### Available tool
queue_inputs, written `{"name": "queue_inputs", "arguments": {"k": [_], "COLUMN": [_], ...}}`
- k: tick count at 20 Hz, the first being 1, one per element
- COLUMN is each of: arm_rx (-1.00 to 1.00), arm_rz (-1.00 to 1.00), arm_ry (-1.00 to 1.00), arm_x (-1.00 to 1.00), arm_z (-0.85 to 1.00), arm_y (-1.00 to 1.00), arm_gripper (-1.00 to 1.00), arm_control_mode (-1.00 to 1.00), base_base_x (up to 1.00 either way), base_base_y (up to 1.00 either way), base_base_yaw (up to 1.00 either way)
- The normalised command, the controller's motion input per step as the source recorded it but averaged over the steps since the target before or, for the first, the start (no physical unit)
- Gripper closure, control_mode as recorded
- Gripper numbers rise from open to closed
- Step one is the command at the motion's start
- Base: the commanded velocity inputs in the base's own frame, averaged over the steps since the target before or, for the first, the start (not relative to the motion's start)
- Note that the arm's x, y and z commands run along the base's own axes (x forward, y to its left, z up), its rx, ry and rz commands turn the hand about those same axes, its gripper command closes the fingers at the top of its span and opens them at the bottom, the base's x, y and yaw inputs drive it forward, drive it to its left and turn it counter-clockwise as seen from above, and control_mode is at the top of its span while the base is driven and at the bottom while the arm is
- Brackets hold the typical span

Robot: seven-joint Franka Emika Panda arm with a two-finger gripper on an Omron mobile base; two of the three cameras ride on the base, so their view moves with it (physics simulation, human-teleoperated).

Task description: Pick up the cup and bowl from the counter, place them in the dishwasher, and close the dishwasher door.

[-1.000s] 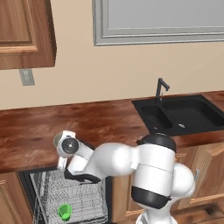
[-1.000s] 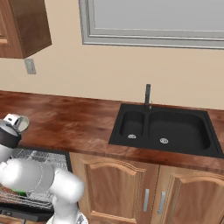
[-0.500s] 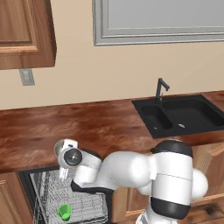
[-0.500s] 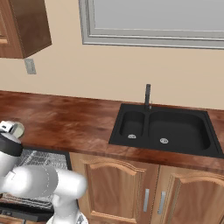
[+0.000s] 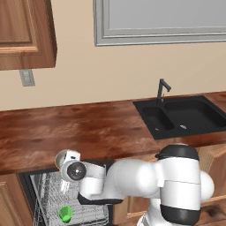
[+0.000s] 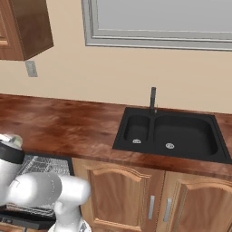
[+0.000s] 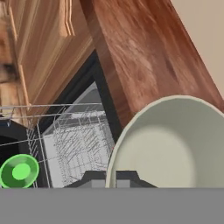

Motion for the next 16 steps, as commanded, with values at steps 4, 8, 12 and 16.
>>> {"name": "queue_inputs", "arguments": {"k": [4,8,12,16], "arm_rx": [0.03,0.02,0.04,0.04], "arm_rz": [0.00,0.00,0.00,0.00], "arm_ry": [0.00,0.00,0.00,0.02], "arm_x": [-0.32,-0.28,-0.18,-0.05], "arm_z": [-0.36,-0.36,-0.29,-0.42], "arm_y": [0.00,0.00,-0.07,-0.04], "arm_gripper": [1.00,1.00,1.00,1.00], "arm_control_mode": [-1.00,-1.00,-1.00,-1.00], "base_base_x": [0.00,0.00,0.00,0.00], "base_base_y": [0.00,0.00,0.00,0.00], "base_base_yaw": [0.00,0.00,0.00,0.00]}}
